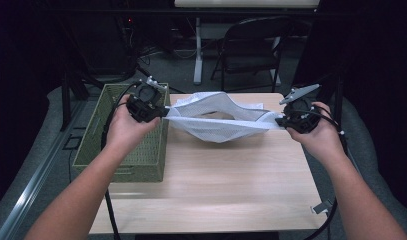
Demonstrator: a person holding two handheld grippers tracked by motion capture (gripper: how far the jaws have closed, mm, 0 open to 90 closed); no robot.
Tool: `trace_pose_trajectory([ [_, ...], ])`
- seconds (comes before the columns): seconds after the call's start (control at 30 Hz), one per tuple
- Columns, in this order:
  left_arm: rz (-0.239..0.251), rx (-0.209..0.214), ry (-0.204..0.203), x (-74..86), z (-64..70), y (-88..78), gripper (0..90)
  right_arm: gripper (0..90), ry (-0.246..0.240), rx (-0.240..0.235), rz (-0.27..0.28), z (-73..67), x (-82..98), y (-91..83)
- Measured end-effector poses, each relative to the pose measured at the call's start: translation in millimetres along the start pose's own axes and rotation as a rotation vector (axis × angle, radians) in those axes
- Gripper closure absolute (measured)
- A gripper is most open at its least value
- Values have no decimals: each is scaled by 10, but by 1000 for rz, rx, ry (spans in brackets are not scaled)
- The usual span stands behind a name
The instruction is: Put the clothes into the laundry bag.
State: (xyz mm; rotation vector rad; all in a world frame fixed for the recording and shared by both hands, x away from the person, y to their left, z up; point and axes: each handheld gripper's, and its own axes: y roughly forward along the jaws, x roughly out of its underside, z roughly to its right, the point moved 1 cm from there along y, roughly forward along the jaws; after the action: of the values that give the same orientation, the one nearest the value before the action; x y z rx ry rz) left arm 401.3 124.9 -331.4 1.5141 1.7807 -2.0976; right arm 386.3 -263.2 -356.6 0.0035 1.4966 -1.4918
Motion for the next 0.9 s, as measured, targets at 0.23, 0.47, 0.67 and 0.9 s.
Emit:
trace_pose_trajectory([
  [0.23,0,4,-3,-2,-16,12,882,889,-7,1,-1,0,-8,-7],
  [0.47,0,4,-5,-56,-32,-6,882,890,-2,4,6,34,-33,-25],
  [0.67,4,-4,1,-114,-25,-41,882,889,0,14,13,77,-75,-75],
  [0.9,9,-14,16,-193,-26,-119,882,889,-5,35,27,111,-137,-176],
])
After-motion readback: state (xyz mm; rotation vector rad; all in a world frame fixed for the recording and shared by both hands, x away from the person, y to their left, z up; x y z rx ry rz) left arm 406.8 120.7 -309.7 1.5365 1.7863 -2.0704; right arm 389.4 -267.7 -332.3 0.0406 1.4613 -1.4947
